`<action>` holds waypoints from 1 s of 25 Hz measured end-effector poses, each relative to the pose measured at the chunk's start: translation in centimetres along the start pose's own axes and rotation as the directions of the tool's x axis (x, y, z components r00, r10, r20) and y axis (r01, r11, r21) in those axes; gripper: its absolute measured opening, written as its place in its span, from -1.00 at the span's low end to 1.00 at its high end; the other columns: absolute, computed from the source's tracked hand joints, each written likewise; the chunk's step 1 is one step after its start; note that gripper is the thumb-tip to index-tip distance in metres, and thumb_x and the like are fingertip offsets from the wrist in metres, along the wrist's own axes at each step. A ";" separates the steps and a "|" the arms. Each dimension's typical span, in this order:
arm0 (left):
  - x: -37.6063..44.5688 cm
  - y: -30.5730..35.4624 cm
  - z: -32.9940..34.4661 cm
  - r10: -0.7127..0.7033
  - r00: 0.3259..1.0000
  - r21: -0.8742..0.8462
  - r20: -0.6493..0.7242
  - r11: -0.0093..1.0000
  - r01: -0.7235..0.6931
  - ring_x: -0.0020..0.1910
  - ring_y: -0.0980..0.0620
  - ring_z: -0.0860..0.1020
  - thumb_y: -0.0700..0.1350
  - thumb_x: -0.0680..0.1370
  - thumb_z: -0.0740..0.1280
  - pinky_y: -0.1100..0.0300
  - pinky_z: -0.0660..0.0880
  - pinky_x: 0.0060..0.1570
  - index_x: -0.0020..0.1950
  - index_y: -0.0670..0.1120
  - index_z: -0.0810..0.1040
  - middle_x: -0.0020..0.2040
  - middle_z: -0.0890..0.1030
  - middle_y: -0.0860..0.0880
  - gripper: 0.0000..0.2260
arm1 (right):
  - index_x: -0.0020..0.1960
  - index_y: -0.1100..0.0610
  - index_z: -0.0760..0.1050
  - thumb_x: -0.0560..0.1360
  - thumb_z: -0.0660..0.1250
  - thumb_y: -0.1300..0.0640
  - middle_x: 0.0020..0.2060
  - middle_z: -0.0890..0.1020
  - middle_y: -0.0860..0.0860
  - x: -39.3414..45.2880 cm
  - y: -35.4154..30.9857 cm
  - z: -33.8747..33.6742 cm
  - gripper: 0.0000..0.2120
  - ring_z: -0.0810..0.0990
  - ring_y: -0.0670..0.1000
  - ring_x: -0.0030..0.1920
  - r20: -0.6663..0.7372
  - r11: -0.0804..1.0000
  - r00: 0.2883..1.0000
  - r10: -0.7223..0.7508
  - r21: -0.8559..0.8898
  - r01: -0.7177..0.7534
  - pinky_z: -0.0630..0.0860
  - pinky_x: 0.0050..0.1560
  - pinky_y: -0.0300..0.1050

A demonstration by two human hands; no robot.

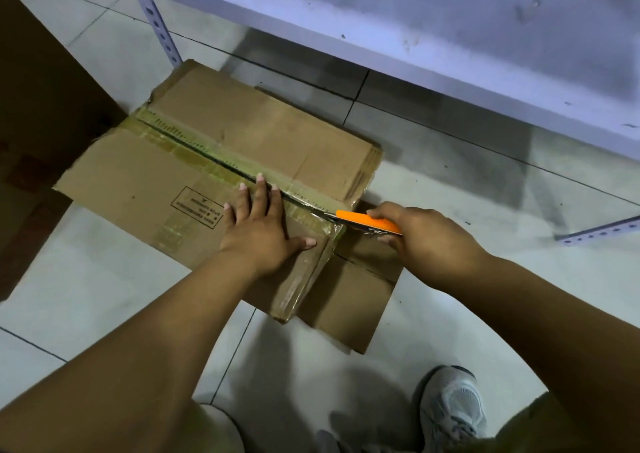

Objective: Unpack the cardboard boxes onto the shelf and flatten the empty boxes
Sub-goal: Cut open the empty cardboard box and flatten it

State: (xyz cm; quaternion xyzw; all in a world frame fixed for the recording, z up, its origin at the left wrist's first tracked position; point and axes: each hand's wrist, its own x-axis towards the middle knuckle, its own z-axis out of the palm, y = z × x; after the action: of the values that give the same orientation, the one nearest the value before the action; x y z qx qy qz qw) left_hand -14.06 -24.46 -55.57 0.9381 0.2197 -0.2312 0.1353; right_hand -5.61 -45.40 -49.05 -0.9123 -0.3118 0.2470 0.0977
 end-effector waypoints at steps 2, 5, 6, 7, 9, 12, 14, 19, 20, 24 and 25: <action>0.0 0.2 0.1 0.002 1.000 -0.001 -0.005 1.000 -0.002 0.50 -0.17 -0.34 0.43 0.45 0.11 -0.16 -0.21 0.48 0.56 -0.07 -0.28 0.53 -0.37 -0.09 -0.06 | 0.33 -0.14 0.31 0.61 0.22 0.09 0.05 0.52 -0.10 -0.7 0.6 0.2 -0.68 0.44 -0.02 -0.07 0.023 1.000 1.000 0.014 0.007 -0.014 0.49 -0.06 -0.08; 0.1 0.5 0.2 -0.001 1.000 0.005 -0.020 1.000 0.001 0.51 -0.18 -0.32 0.42 0.45 0.12 -0.17 -0.20 0.47 0.56 -0.09 -0.26 0.53 -0.35 -0.08 -0.05 | 0.30 -0.14 0.30 0.61 0.23 0.07 -0.04 0.44 -0.13 -1.3 1.0 0.1 -0.70 0.42 -0.03 -0.12 0.038 0.999 0.999 0.033 0.024 -0.034 0.43 -0.15 -0.11; 0.0 0.6 0.1 0.000 1.000 -0.004 -0.026 1.000 0.000 0.51 -0.18 -0.31 0.42 0.45 0.14 -0.18 -0.19 0.47 0.56 -0.10 -0.25 0.54 -0.34 -0.08 -0.05 | 0.29 -0.14 0.30 0.61 0.23 0.06 -0.06 0.44 -0.12 -1.4 1.1 -0.2 -0.71 0.43 -0.03 -0.12 0.031 0.998 0.999 0.042 0.043 -0.043 0.45 -0.14 -0.10; 0.0 0.7 0.0 0.002 0.999 -0.016 -0.034 1.000 -0.002 0.51 -0.17 -0.30 0.40 0.45 0.16 -0.18 -0.18 0.47 0.56 -0.11 -0.23 0.54 -0.33 -0.07 -0.05 | 0.28 -0.15 0.31 0.61 0.23 0.04 -0.06 0.46 -0.12 -1.5 1.2 -0.5 -0.73 0.45 -0.03 -0.11 0.020 0.996 0.999 0.050 0.070 -0.052 0.47 -0.12 -0.10; 0.0 0.8 0.0 0.017 0.997 -0.035 -0.070 0.999 -0.020 0.52 -0.16 -0.27 0.40 0.43 0.22 -0.18 -0.17 0.48 0.56 -0.14 -0.19 0.56 -0.27 -0.07 -0.01 | 0.25 -0.16 0.33 0.60 0.24 0.01 -0.06 0.48 -0.09 -1.7 1.2 -1.1 -0.75 0.47 -0.03 -0.12 -0.005 0.989 0.998 0.068 0.130 -0.067 0.48 -0.12 -0.10; -0.1 1.0 0.2 0.089 0.988 -0.021 -0.123 0.996 -0.092 0.54 -0.13 -0.19 0.47 0.27 0.31 -0.11 -0.19 0.48 0.56 -0.21 -0.09 0.56 -0.12 -0.10 0.15 | 0.22 -0.17 0.35 0.59 0.25 -0.02 -0.02 0.52 -0.08 -1.6 1.1 -1.8 -0.77 0.49 -0.02 -0.08 -0.011 0.988 0.997 0.072 0.139 -0.070 0.53 -0.05 -0.07; -0.2 1.4 0.2 0.123 0.984 -0.014 -0.126 0.992 -0.126 0.54 -0.13 -0.11 0.48 0.17 0.37 -0.07 -0.17 0.49 0.54 -0.23 0.00 0.53 -0.02 -0.11 0.21 | 0.19 -0.19 0.35 0.59 0.26 -0.03 0.01 0.54 -0.08 -1.3 1.2 -2.2 -0.80 0.50 -0.02 -0.06 -0.003 0.988 0.998 0.067 0.142 -0.066 0.56 0.00 -0.04; -0.2 1.5 -0.2 0.145 0.974 -0.010 -0.171 0.989 -0.149 0.45 -0.16 0.09 0.44 0.13 0.44 -0.02 0.13 0.46 0.44 -0.14 0.20 0.40 0.14 -0.10 0.08 | 0.12 -0.22 0.32 0.58 0.26 -0.01 -0.06 0.52 -0.10 -1.2 1.5 -3.5 -0.82 0.49 -0.06 -0.16 0.008 0.983 0.999 0.036 0.179 -0.036 0.50 -0.16 -0.19; -0.2 1.4 -0.2 0.148 0.974 -0.001 -0.171 0.989 -0.151 0.42 -0.15 0.12 0.45 0.12 0.43 0.00 0.15 0.44 0.42 -0.12 0.22 0.38 0.15 -0.08 0.06 | 0.12 -0.22 0.32 0.58 0.26 -0.01 -0.08 0.51 -0.11 -1.3 1.6 -3.6 -0.81 0.49 -0.07 -0.17 0.002 0.977 0.999 0.046 0.209 -0.045 0.49 -0.16 -0.20; 0.2 1.6 -0.5 0.171 0.971 0.071 -0.165 0.984 -0.162 0.39 -0.14 0.15 0.51 0.12 0.37 -0.01 0.18 0.39 0.40 -0.03 0.26 0.37 0.22 -0.03 0.01 | 0.14 -0.24 0.30 0.58 0.27 -0.01 -0.08 0.47 -0.14 -0.9 1.5 -2.9 -0.79 0.47 -0.11 -0.16 -0.027 0.960 0.998 0.059 0.274 -0.049 0.47 -0.15 -0.21; 0.3 1.6 -0.5 0.173 0.972 0.088 -0.161 0.983 -0.161 0.39 -0.14 0.15 0.51 0.13 0.36 -0.02 0.18 0.39 0.40 -0.01 0.26 0.37 0.23 -0.02 0.00 | 0.13 -0.24 0.31 0.58 0.27 0.00 -0.10 0.46 -0.18 -0.5 1.4 -2.6 -0.79 0.46 -0.12 -0.16 -0.028 0.955 0.998 0.051 0.294 -0.040 0.45 -0.15 -0.23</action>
State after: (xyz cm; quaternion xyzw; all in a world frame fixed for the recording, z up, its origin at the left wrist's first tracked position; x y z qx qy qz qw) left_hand -12.84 -25.58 -55.08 0.9737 0.1419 -0.1471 0.1003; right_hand -3.94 -46.87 -47.10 -0.8988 -0.2490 0.2767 0.2315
